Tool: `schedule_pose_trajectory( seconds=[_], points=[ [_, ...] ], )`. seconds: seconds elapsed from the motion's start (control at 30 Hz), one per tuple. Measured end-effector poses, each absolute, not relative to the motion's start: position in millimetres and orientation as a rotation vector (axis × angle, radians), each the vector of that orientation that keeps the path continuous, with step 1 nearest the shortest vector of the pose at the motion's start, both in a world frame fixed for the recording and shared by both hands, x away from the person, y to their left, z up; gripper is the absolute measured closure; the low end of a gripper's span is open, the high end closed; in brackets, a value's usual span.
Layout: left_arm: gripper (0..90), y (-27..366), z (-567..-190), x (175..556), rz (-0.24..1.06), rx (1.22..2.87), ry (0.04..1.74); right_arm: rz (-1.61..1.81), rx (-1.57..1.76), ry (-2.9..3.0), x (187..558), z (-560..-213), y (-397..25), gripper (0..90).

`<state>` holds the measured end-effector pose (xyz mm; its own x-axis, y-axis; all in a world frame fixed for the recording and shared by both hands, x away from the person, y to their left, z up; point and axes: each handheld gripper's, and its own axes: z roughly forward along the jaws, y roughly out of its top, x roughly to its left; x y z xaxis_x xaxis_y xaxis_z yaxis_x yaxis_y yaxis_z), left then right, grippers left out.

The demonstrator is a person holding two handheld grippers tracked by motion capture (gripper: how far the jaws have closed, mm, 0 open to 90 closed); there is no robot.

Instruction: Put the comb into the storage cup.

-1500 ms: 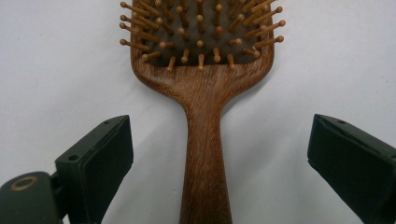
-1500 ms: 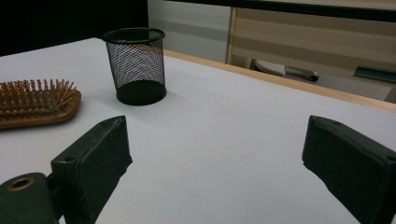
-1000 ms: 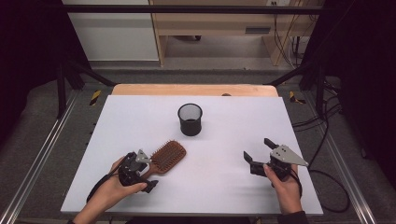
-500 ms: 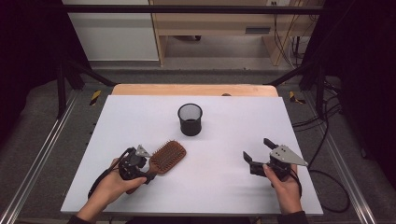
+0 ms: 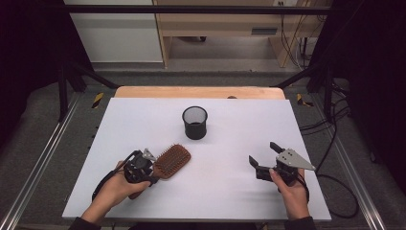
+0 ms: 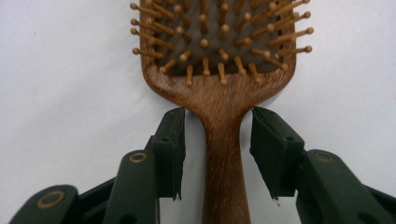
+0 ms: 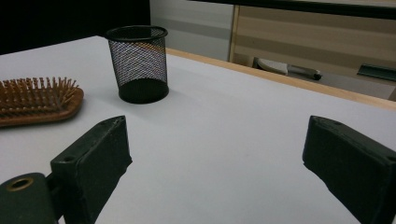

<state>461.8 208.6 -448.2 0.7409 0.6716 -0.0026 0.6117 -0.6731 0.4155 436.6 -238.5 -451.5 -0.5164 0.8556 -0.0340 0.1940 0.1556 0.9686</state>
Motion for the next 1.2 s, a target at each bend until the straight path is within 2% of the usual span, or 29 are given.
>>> schedule_pose_trajectory(
  seconds=[0.3,0.67,0.93,1.2],
  points=[
    [64.7,206.1,-449.5,462.9,0.202,2.593,0.972,1.393,1.002,1.829,436.8,-451.7,-238.1,7.5],
    [67.3,201.6,-449.6,462.2,0.217,2.620,0.955,1.397,0.999,1.837,437.4,-452.2,-237.4,7.3],
    [72.8,194.2,-449.9,456.9,0.282,2.665,0.910,1.395,0.999,1.843,437.4,-452.4,-236.8,7.3],
    [73.0,202.2,-452.3,451.9,0.298,2.589,0.901,1.398,0.998,1.840,437.0,-452.1,-237.2,7.2]
  ],
)
